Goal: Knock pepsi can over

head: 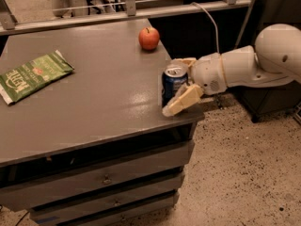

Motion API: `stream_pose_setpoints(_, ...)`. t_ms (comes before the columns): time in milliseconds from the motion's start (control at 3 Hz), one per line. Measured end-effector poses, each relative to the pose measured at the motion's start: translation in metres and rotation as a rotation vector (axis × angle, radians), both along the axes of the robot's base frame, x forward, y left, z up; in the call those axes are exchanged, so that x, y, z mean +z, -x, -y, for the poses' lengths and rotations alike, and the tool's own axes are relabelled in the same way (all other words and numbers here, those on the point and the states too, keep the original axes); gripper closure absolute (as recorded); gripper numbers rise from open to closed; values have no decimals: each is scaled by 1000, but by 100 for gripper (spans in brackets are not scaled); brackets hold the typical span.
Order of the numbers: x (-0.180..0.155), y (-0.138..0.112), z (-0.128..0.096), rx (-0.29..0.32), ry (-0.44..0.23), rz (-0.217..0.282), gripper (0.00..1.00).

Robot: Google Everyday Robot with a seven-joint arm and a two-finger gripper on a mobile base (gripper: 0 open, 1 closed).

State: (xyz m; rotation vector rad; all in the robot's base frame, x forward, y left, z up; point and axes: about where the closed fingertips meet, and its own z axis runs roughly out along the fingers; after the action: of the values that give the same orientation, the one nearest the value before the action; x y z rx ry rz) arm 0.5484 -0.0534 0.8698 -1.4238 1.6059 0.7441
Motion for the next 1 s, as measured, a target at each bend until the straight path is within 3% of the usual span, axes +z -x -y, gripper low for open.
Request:
stream_pose_setpoints(667,46,-11,-159,214,-296,14,0)
stream_pose_setpoints(1000,57,-5,-201,279,-360,-2,0)
